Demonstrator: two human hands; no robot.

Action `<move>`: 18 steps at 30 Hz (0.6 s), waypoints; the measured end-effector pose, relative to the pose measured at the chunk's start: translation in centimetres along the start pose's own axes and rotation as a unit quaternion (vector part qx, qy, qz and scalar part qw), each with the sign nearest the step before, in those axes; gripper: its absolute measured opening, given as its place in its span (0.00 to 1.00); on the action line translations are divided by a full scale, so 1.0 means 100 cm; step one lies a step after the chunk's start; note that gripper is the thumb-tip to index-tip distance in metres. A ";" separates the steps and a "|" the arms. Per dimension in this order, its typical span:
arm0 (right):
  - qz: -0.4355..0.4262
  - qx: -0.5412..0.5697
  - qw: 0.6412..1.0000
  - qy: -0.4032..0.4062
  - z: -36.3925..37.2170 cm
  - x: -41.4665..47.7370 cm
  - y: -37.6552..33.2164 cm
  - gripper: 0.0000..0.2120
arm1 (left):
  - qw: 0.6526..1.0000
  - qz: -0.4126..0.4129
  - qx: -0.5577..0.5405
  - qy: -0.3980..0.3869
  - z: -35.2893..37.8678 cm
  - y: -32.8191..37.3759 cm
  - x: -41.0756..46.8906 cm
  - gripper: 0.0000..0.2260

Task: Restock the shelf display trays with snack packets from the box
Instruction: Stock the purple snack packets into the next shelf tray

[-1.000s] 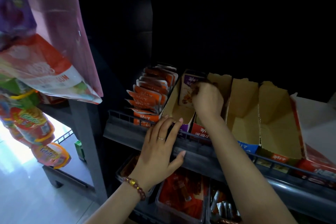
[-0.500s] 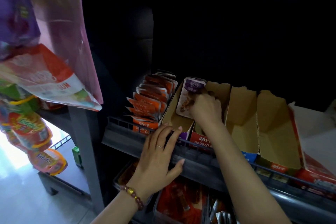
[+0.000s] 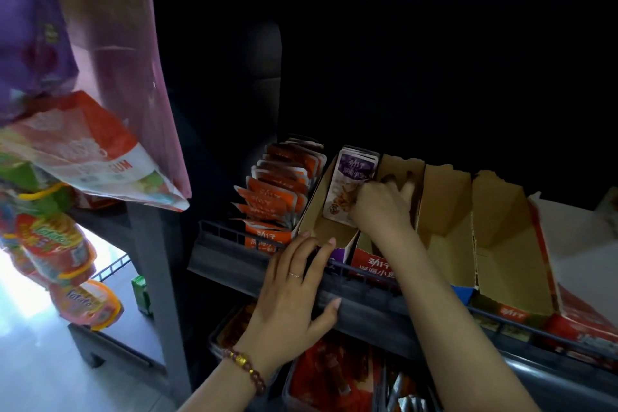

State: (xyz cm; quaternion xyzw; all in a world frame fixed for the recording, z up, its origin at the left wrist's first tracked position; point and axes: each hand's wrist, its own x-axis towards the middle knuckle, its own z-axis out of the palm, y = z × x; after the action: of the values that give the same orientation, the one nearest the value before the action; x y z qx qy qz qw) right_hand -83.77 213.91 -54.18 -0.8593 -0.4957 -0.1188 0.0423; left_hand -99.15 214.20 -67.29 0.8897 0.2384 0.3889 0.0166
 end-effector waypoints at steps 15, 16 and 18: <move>0.017 0.011 1.000 -0.014 0.000 0.001 -0.009 0.14 | 1.000 0.017 0.009 -0.003 -0.006 -0.003 0.001 0.30; 0.021 0.008 1.000 -0.017 0.000 0.002 -0.009 0.14 | 1.000 0.016 0.008 -0.003 -0.006 -0.002 0.001 0.30; 0.021 0.002 1.000 -0.021 0.001 0.003 -0.008 0.14 | 1.000 0.015 0.005 -0.002 -0.005 -0.002 0.001 0.30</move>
State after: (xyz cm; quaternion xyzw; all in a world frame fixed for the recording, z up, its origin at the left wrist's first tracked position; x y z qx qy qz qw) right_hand -84.36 214.56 -54.23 -0.8718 -0.4783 -0.0992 0.0363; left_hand -99.56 214.35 -66.91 0.8938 0.2273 0.3865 0.0065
